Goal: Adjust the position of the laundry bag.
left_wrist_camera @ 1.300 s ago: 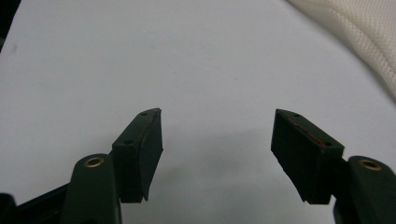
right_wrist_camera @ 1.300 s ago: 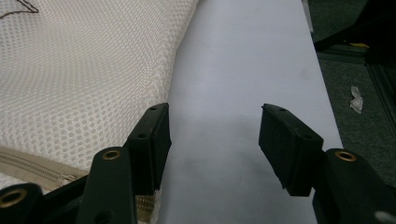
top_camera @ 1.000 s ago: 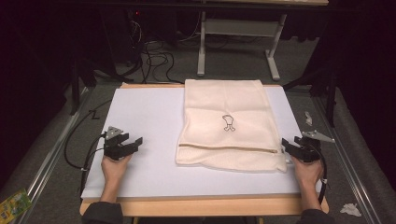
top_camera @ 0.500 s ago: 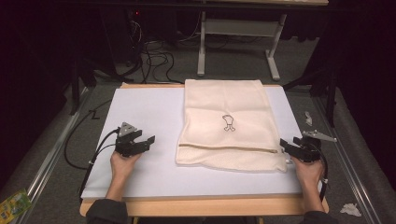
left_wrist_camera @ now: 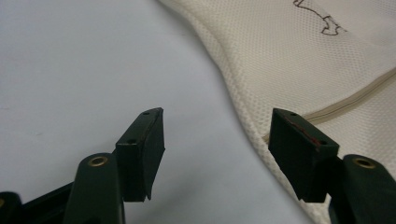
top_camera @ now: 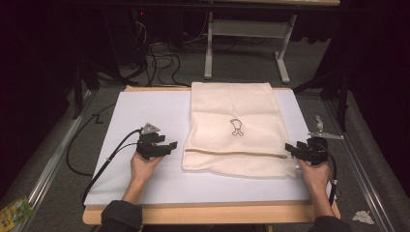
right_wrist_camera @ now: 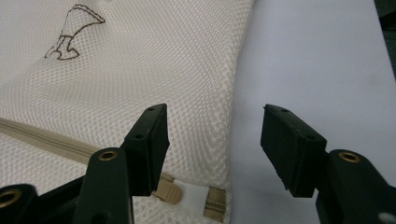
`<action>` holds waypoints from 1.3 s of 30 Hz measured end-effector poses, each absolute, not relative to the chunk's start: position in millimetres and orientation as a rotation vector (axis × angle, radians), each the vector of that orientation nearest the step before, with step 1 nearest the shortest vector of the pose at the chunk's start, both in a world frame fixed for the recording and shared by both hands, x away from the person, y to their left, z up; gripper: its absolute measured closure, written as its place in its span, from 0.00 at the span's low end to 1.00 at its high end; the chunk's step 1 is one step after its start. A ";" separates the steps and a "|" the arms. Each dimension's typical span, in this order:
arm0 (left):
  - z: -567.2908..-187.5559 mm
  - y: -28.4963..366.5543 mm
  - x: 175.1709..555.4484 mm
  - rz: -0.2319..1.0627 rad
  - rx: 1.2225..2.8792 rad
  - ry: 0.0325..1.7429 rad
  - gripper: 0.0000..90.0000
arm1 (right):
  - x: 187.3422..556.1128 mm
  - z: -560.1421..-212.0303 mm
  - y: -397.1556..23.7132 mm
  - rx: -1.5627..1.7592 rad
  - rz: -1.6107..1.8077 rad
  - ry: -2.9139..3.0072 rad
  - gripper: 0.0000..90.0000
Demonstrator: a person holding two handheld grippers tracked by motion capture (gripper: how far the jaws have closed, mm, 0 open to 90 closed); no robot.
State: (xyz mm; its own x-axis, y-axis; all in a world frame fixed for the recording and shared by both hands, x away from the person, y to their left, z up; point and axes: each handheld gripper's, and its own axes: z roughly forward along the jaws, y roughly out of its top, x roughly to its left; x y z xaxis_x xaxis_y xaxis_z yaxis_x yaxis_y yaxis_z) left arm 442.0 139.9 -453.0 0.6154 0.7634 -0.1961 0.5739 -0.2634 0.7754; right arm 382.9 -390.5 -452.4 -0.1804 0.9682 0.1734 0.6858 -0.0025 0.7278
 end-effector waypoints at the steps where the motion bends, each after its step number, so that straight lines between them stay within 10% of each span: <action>1: -453.0 139.9 442.0 0.272 1.961 1.058 0.41 | 382.9 -452.4 -390.5 1.707 1.010 1.901 0.48; 39: -472.1 68.9 474.4 0.246 2.097 1.119 0.42 | 408.3 -458.9 -380.3 1.772 0.906 1.972 0.65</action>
